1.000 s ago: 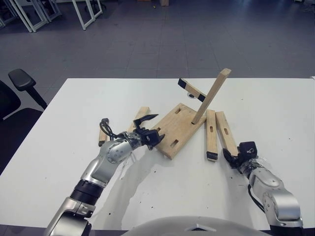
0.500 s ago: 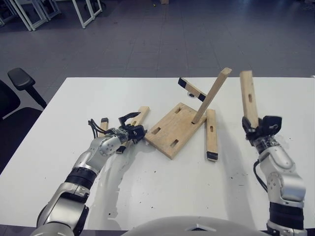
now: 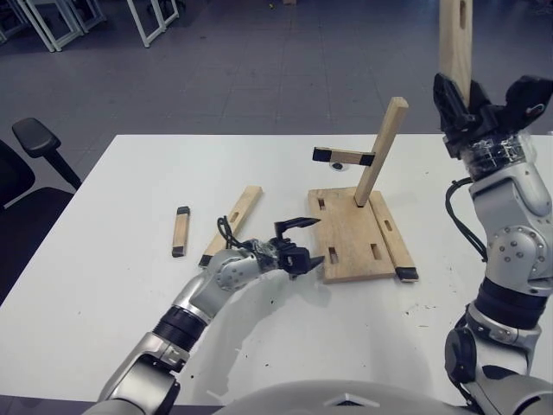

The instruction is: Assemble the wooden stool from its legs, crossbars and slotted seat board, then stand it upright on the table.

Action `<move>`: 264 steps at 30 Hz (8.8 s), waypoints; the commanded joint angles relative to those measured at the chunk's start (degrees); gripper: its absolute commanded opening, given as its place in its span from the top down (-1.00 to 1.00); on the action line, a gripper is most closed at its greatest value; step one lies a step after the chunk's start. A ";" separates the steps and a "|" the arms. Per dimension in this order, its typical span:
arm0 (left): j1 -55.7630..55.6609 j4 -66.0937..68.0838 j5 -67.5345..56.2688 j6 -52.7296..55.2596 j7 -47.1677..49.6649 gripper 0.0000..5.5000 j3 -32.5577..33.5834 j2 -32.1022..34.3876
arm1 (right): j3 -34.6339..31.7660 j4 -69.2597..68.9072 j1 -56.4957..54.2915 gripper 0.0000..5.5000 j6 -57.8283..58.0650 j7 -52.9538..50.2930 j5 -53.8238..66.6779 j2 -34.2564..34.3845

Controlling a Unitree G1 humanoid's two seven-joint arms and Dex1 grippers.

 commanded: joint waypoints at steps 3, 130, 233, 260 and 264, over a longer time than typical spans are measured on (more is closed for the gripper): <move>3.60 -17.65 -21.07 19.72 -0.95 -0.66 8.59 -6.21 | -0.92 0.78 2.73 0.26 6.83 5.56 11.85 0.00; 5.24 -1.79 -42.56 49.18 -14.03 0.26 14.25 -0.87 | 27.20 -0.09 14.31 -0.14 -26.91 54.31 -37.76 -43.22; -15.54 19.09 -39.05 66.89 -12.41 0.26 -7.41 1.21 | 26.39 16.38 -0.28 0.17 -27.46 18.66 -41.62 -6.40; -21.71 -10.14 -51.02 63.46 6.14 -0.19 35.81 -2.28 | 25.43 21.66 28.95 0.17 -27.37 40.16 -33.96 -28.96; -36.95 -2.33 -51.93 61.61 10.05 -0.19 35.76 -8.89 | 29.41 20.58 26.68 0.17 -29.16 40.18 -35.80 -26.36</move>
